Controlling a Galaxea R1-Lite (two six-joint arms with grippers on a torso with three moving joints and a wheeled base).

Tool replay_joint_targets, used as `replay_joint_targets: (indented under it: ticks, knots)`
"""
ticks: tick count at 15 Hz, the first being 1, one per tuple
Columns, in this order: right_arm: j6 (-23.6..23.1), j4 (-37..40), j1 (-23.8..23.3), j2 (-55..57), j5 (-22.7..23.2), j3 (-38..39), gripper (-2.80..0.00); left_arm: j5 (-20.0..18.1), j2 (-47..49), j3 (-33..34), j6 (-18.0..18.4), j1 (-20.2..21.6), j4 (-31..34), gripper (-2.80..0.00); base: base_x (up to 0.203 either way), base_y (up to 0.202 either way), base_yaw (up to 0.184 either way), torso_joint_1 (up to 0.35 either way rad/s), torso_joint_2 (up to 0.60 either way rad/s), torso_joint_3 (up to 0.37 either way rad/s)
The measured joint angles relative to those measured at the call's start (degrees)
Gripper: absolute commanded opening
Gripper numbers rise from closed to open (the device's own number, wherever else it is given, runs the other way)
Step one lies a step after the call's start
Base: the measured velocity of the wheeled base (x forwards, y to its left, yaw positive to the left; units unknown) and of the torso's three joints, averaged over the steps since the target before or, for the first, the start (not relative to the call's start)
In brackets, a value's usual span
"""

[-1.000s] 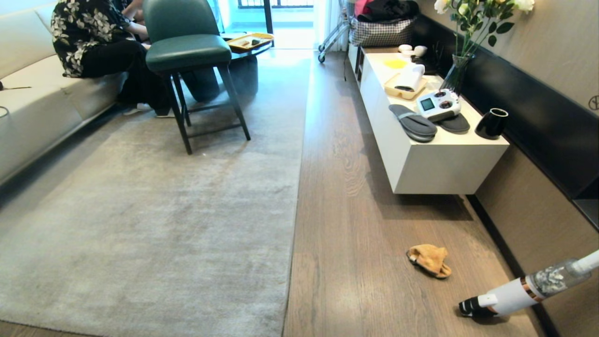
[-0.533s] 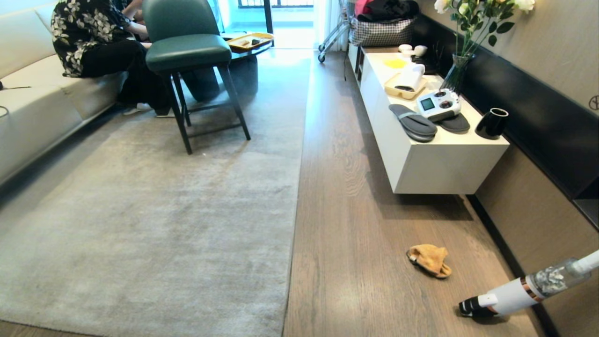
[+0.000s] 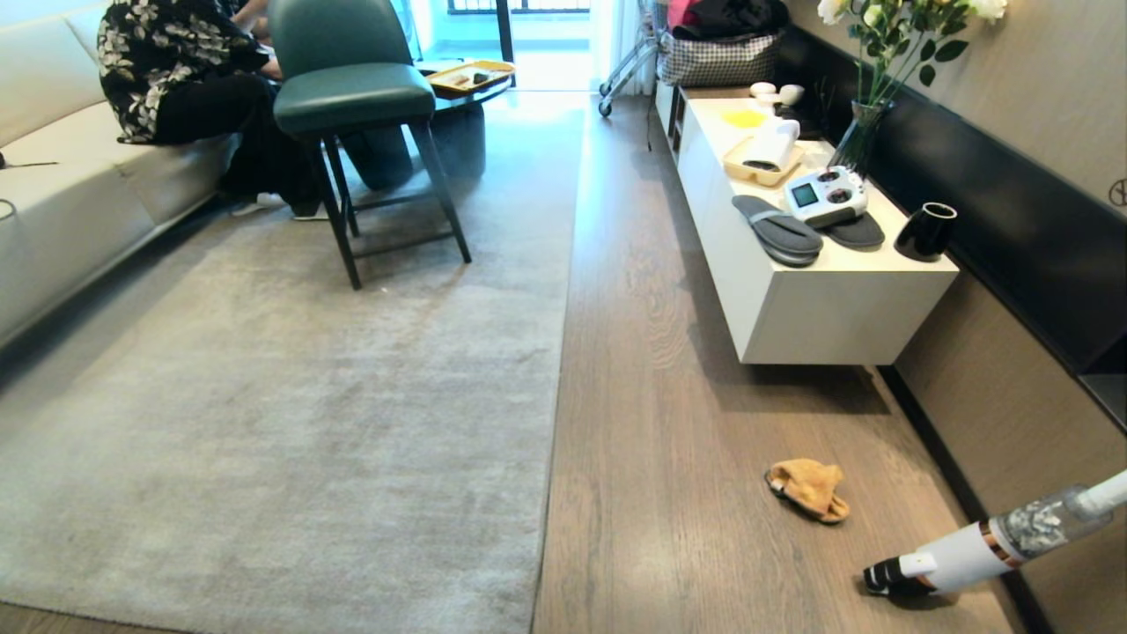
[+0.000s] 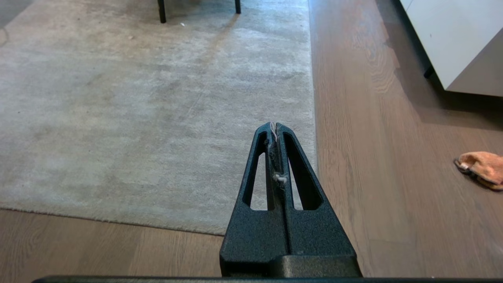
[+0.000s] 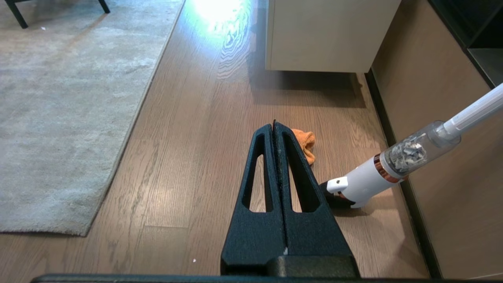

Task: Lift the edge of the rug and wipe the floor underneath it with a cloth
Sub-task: Pick up the rag

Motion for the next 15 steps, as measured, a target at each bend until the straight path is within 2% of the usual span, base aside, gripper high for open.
replay_joint_targets:
  ticks: [15]
  knots:
    - [0.0,-0.01,0.01,0.0,0.04,0.0,-2.8,0.04,0.0,0.04,0.0,0.0,0.0,-2.8,0.0,0.0,0.0,0.002,0.0,-0.189]
